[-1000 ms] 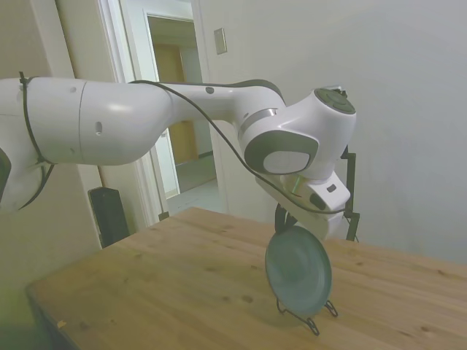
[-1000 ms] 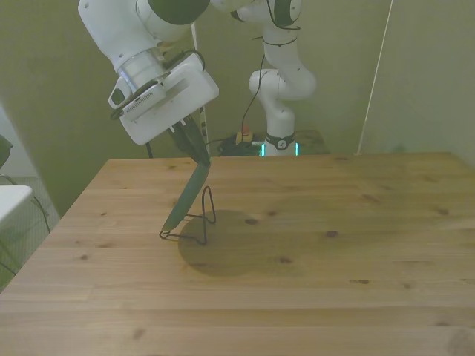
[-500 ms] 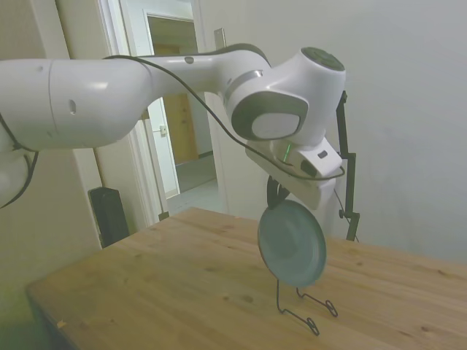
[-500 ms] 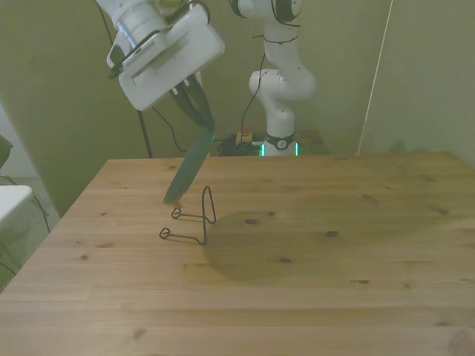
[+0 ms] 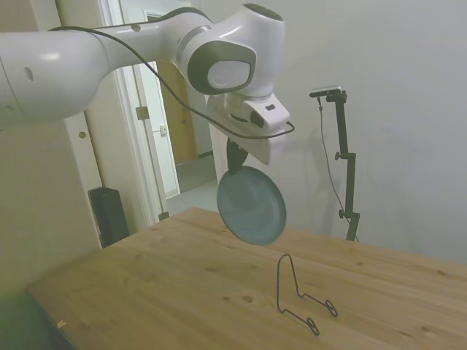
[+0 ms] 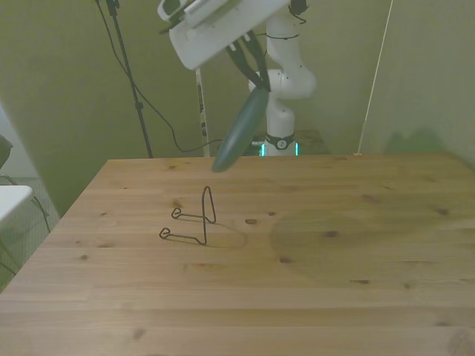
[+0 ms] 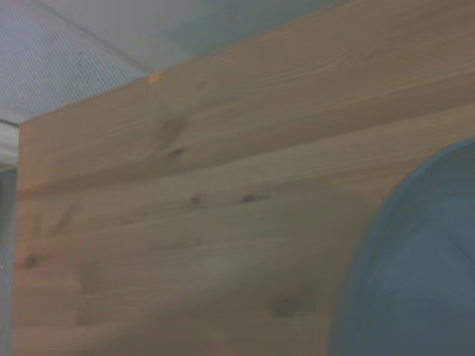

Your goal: Unload the plate

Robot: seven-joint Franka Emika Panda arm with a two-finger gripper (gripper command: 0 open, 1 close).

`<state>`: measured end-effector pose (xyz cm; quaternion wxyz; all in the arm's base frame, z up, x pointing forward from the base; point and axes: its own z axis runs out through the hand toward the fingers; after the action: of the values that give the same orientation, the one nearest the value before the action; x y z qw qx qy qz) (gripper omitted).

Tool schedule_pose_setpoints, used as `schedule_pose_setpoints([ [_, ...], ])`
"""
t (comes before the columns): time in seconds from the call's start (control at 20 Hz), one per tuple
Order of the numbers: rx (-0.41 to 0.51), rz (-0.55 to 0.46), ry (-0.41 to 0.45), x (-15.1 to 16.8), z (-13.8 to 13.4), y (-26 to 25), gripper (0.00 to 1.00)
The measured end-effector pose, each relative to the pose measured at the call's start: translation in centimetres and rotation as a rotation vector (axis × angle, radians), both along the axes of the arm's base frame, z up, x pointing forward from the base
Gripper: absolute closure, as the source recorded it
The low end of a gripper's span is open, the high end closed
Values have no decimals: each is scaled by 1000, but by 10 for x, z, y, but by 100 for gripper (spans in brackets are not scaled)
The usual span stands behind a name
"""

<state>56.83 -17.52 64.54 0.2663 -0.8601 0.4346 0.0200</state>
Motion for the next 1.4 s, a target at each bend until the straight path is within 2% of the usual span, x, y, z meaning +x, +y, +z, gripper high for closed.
schedule_pose_setpoints([
  [0.25,-9,26,54,49,-49,64,100],
  [0.4,-60,39,58,69,-86,93,100],
  [0.55,-138,22,69,83,-137,120,100],
  [0.7,-235,14,73,92,-201,150,100],
  [0.8,-276,18,77,95,-229,170,100],
  [0.95,-309,28,84,95,-251,194,100],
  [1.15,-335,27,88,91,-268,200,100],
  [1.2,-341,27,90,91,-271,198,0],
  [1.4,-346,23,92,90,-271,194,0],
])
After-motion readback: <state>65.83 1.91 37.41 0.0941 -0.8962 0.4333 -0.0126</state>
